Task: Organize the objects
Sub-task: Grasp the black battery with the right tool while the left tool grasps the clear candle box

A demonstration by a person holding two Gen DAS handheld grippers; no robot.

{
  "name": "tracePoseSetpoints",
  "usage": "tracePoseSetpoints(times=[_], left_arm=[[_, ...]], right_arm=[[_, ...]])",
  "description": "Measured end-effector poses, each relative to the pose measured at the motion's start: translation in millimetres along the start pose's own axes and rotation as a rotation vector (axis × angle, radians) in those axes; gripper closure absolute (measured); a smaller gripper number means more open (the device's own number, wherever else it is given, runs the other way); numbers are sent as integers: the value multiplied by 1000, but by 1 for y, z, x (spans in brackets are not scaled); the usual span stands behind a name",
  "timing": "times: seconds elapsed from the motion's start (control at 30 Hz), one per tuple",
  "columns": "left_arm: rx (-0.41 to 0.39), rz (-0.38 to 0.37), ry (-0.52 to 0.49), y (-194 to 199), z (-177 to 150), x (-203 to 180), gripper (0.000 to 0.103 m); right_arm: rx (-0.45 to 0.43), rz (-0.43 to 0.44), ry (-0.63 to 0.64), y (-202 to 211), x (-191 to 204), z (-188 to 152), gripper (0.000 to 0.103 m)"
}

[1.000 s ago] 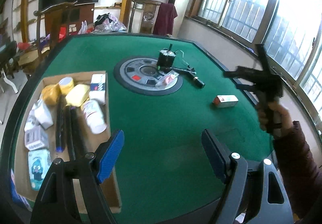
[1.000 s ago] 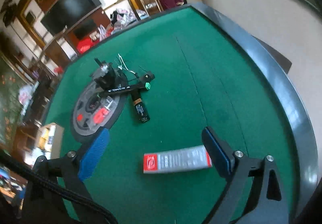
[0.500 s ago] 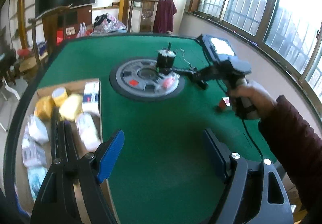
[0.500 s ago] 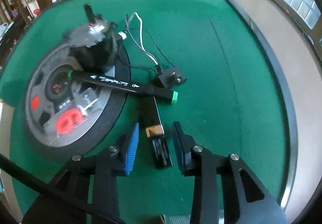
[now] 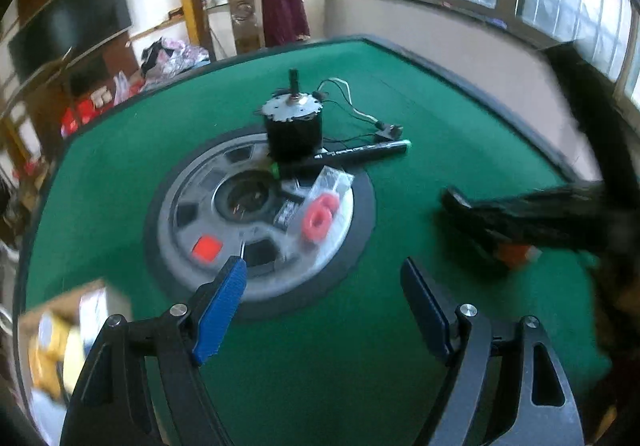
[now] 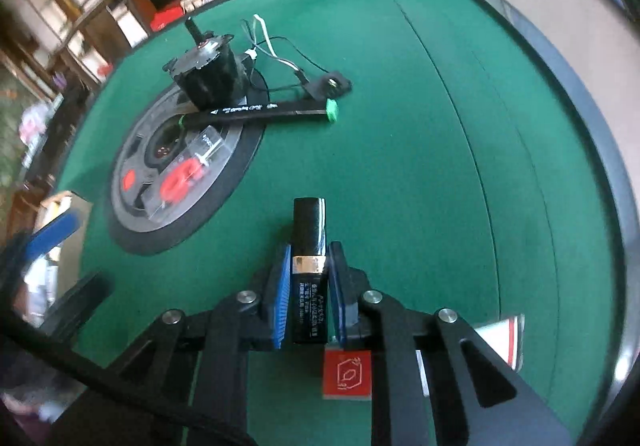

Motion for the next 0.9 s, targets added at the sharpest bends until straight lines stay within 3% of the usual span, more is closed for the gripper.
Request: tracePoseSetpoints(times=[0.1,0.3,0.4,0.43,0.47,0.5,0.9], left_arm=[[33,24,-41,-30,9,-3,29],[66,-2,-47,-62,23,-4,30],[73,-34,-16,-71,24,-5,45],[64,-45,-19,-69,25,-8,53],[57,-24,-24,-67,25,-8,72],[49,-17,-35,-65,25,-10,79],[20,-18,47,-20,-2,-5,80]], right_arm=[[-11,45,-21,1,-7,-3,88],[-43,55,-1,4,-3,5,88],[-50,58,8,-1,1,6,88],[-55,52,14,-1,2,5,88],[-58,44,20,-1,3,5,88],[-60,32,28,-3,5,6,88],[-95,31,25,-5,8,8,88]])
Point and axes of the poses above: each gripper's, at about its wrist camera, not at the fingertips, and y roughly against the way its jaws point, x to its left, z to its top, the point moved 5 cm from there along -y, roughly the way its jaws point, and after that the axes turned 2 degrees about -z, right-handed, at the moved point
